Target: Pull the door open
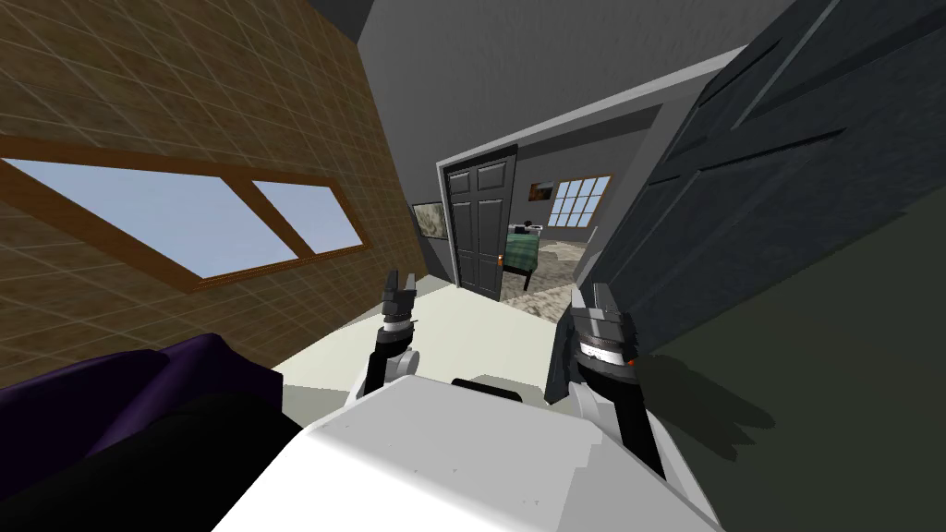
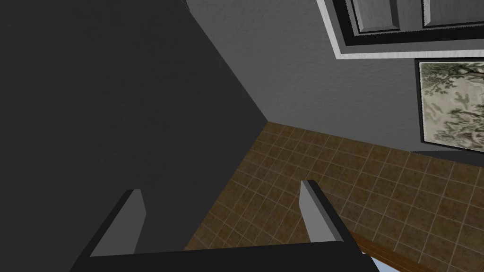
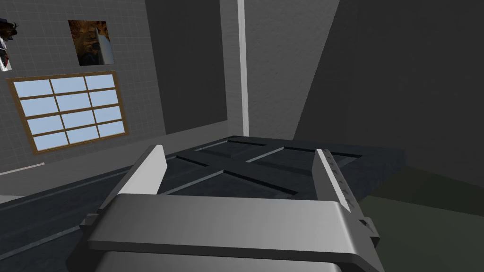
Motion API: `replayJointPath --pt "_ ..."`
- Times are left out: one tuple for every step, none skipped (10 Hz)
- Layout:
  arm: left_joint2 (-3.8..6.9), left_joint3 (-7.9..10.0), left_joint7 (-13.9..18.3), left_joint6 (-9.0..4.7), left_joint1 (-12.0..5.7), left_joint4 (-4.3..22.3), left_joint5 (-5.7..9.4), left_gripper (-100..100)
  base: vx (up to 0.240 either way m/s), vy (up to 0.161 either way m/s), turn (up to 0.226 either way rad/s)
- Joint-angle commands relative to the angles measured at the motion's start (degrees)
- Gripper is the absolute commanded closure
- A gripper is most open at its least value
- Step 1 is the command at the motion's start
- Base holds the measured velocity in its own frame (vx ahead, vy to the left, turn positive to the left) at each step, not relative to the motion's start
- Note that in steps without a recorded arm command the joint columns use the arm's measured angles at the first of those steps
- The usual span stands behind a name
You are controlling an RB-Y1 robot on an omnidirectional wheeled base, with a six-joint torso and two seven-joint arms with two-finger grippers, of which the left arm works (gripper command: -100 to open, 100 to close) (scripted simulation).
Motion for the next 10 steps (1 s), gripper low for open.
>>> replayJointPath --pt "0.28 0.34 -1.81 -0.24 -0.17 0.91 -0.57 -100 0.040 0.001 0.020" --pt "0.42 0.50 -2.73 -0.36 -0.26 1.37 -0.86 -100 0.104 -0.003 -0.078" --pt "0.52 0.65 -3.51 -0.47 -0.33 1.76 -1.10 -100 0.108 -0.003 -0.039" --pt "0.72 0.94 -5.08 -0.67 -0.48 2.54 -1.59 -100 0.110 -0.010 -0.030" --pt "0.82 1.08 -5.86 -0.78 -0.55 2.93 -1.83 -100 0.106 -0.017 -0.026" --pt "1.02 1.37 -7.44 -0.99 -0.70 3.73 -2.33 -100 0.107 -0.009 -0.029" --pt "1.13 1.58 -8.56 -1.14 -0.81 4.29 -2.68 -100 0.099 -0.003 -0.036" --pt "1.24 1.79 -9.68 -1.28 -0.91 4.85 -3.03 -100 0.100 -0.006 -0.031" --pt "1.36 2.00 -10.81 -1.43 -1.02 5.42 -3.38 -100 0.093 0.000 -0.031" --pt "1.47 2.20 -11.93 -1.58 -1.13 5.98 -3.74 -100 0.079 -0.003 -0.030"
